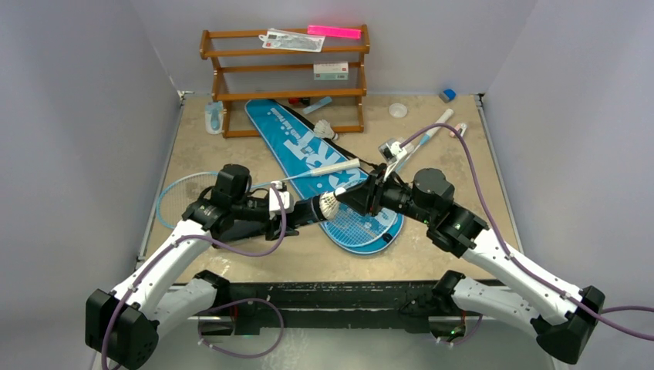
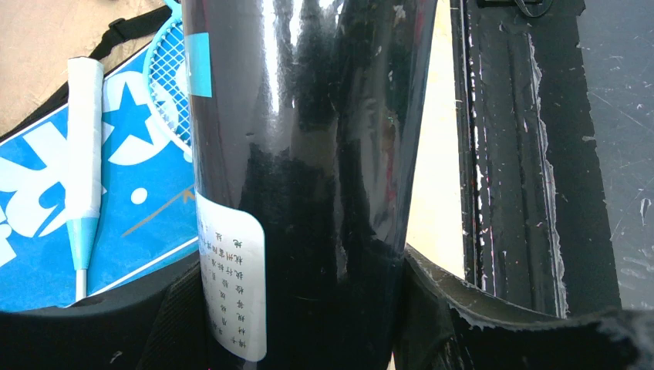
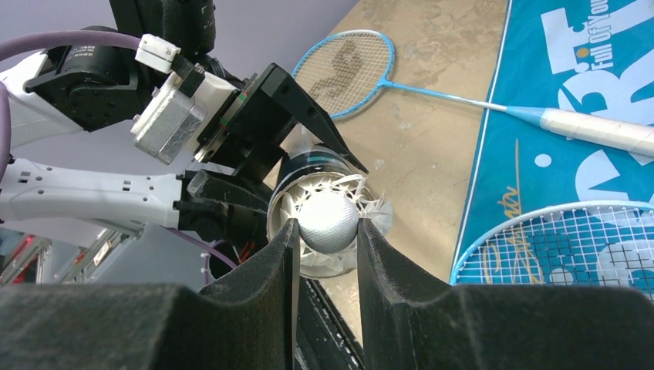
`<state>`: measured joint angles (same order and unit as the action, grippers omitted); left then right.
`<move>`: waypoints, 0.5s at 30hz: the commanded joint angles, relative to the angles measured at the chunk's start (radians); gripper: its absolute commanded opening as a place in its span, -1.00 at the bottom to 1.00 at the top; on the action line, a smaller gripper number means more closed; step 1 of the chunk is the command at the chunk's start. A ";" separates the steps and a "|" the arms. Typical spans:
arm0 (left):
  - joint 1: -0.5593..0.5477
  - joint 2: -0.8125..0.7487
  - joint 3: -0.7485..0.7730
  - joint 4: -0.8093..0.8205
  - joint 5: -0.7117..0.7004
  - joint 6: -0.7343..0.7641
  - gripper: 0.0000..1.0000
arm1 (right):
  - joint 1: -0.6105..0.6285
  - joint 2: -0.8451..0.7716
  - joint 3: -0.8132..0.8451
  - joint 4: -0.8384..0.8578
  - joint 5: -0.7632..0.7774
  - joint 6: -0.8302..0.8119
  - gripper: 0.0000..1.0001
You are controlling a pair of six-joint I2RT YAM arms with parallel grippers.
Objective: Pack up the badminton gear
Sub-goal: Place the shuttlecock at the shuttle tube.
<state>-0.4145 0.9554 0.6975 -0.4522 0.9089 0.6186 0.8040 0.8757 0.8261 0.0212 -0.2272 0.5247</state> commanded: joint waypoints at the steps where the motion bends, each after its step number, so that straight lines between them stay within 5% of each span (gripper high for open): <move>1: 0.000 0.000 0.028 0.036 0.076 -0.041 -0.55 | 0.001 -0.002 0.002 0.008 -0.038 0.004 -0.54; 8: 0.000 -0.003 0.030 0.028 0.082 -0.029 -0.55 | 0.001 -0.009 0.030 -0.050 -0.003 -0.012 0.19; 12: 0.000 -0.003 0.030 0.028 0.086 -0.028 -0.55 | 0.001 0.006 0.039 -0.062 -0.016 -0.008 0.25; 15: 0.000 -0.003 0.030 0.027 0.085 -0.028 -0.55 | 0.001 0.015 0.044 -0.067 -0.026 -0.001 0.08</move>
<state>-0.4145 0.9554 0.6987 -0.4500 0.9115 0.6125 0.8040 0.8818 0.8265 -0.0368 -0.2295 0.5205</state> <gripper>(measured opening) 0.648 0.586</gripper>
